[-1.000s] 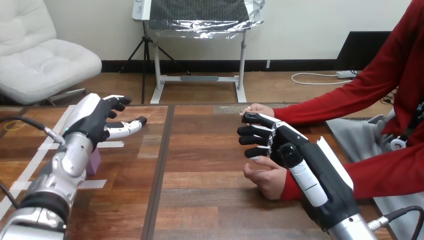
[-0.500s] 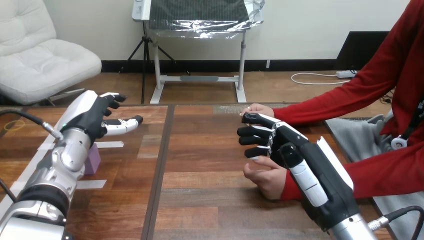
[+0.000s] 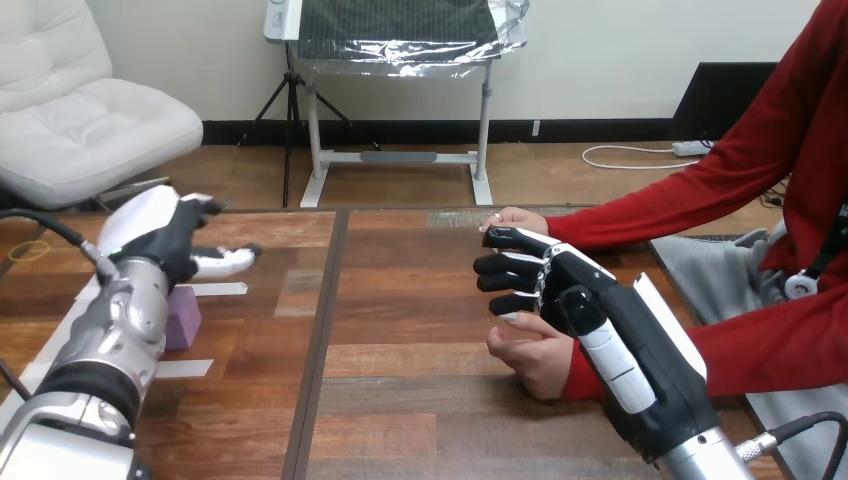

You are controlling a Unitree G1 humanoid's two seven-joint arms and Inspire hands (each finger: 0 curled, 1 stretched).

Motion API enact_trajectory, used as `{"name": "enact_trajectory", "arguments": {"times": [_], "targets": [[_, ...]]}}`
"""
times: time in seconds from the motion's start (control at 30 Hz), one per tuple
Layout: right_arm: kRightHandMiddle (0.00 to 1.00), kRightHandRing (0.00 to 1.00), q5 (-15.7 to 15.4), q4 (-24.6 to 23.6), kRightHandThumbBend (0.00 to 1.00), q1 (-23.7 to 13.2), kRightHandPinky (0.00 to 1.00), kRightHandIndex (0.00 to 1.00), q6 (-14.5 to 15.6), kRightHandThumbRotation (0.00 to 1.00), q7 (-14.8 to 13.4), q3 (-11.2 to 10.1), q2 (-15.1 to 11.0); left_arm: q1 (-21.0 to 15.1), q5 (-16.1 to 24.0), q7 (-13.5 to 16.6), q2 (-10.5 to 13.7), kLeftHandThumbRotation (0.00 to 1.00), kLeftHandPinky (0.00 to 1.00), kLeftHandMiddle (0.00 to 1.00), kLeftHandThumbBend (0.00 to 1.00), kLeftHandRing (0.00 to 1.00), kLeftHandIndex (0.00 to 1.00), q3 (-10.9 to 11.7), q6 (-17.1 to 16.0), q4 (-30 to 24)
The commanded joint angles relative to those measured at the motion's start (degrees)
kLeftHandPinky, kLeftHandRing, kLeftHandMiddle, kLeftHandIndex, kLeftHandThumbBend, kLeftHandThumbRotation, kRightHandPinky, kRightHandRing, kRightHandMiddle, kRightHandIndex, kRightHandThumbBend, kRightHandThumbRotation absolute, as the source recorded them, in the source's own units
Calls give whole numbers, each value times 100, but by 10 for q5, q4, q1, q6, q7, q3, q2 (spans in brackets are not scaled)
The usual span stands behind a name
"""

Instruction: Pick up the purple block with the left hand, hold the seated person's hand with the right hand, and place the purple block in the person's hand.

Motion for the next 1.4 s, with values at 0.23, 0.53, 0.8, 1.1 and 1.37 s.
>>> {"name": "enact_trajectory", "arguments": {"times": [0.23, 0.53, 0.8, 1.1, 1.37], "targets": [[75, 75, 0, -31, 81, -23, 70, 80, -13, 94, -2, -6, 0, -47, 14, 34, 2, 36, 69, 82, 64, 79, 82, -27, 49, 13], [74, 74, -5, -40, 81, -20, 70, 79, -7, 94, -5, -6, -2, -45, 11, 43, -1, 35, 71, 82, 65, 80, 82, -33, 68, 16], [74, 74, -5, -42, 80, -19, 70, 79, -8, 94, -4, -8, -4, -46, 3, 38, -4, 33, 76, 83, 66, 82, 83, -31, 85, 18], [73, 73, -2, -43, 79, -19, 69, 79, -6, 94, -5, -9, -2, -47, 7, 32, -5, 33, 76, 84, 66, 82, 83, -38, 96, 18], [73, 74, -5, -49, 80, -18, 69, 79, 0, 94, -5, -9, -4, -48, 6, 30, -6, 36, 75, 83, 66, 82, 83, -43, 104, 19]]}}
